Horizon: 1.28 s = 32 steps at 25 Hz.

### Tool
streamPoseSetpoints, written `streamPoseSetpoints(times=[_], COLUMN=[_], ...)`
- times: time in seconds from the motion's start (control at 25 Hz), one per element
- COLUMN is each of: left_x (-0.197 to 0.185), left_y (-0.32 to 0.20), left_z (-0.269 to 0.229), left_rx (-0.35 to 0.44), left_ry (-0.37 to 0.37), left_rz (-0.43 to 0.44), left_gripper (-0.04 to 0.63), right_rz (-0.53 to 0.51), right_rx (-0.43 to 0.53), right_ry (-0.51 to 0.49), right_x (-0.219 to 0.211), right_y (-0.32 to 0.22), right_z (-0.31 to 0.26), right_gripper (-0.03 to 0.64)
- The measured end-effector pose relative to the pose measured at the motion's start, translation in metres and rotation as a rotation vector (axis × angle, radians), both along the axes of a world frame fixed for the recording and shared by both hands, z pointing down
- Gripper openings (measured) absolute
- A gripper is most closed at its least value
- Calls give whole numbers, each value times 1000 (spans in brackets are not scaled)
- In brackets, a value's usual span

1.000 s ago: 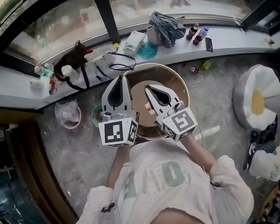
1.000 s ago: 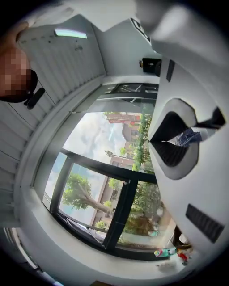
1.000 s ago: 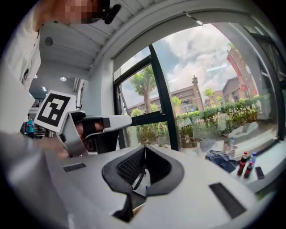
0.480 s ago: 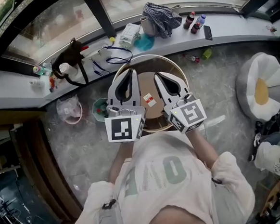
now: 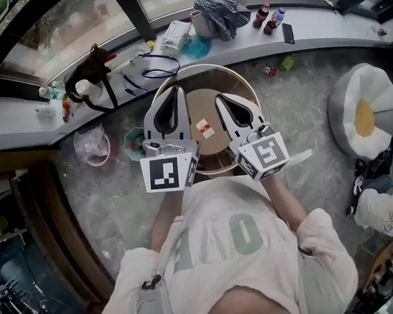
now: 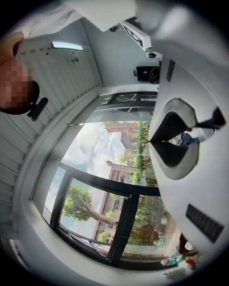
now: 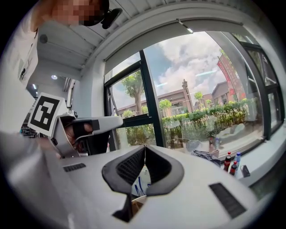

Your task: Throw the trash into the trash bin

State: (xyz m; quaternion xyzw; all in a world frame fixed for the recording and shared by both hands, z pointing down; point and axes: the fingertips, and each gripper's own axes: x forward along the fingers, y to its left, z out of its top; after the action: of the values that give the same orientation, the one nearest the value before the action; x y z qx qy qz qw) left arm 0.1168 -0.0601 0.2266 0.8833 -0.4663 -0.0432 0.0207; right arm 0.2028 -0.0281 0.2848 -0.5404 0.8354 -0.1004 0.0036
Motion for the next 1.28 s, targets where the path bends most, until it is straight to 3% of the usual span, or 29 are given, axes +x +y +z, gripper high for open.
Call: streamPoseSetpoints(times=[0.2, 0.24, 0.28, 0.32, 0.4, 0.56, 0.76, 0.84, 0.96, 1.12, 1.28], left_x=[-2, -1, 3, 7, 15, 32, 46, 48, 43, 41, 26], left_y=[-3, -5, -6, -6, -5, 10, 38, 49, 59, 72, 74], left_z=[30, 43, 59, 77, 119, 221, 357, 409, 473, 539, 578], left_rx=[-39, -74, -119, -168, -242, -384, -667, -786, -925, -1076, -1172], left_ry=[-20, -14, -7, -4, -46, -228, -262, -258, -193, -109, -66], left_rz=[-34, -41, -45, -49, -65, -101, -154, -188, -299, -451, -547], left_gripper=[20, 60, 172, 204, 219, 219, 219, 219, 219, 221, 247], right_rz=[15, 18, 20, 21, 25, 22, 14, 31, 38, 20, -33], right_rx=[1, -6, -17, -31, -57, -112, -229, -271, -318, -420, -462], right_ry=[21, 23, 22, 19, 19, 89, 97, 79, 110, 185, 164], right_x=[11, 15, 20, 24, 35, 65, 101, 116, 134, 154, 140], right_y=[7, 9, 12, 16, 23, 37, 57, 67, 82, 100, 108], right_z=[2, 4, 6, 9, 16, 36, 80, 98, 125, 168, 185], right_gripper=[14, 14, 14, 14, 14, 14, 14, 14, 14, 14, 14])
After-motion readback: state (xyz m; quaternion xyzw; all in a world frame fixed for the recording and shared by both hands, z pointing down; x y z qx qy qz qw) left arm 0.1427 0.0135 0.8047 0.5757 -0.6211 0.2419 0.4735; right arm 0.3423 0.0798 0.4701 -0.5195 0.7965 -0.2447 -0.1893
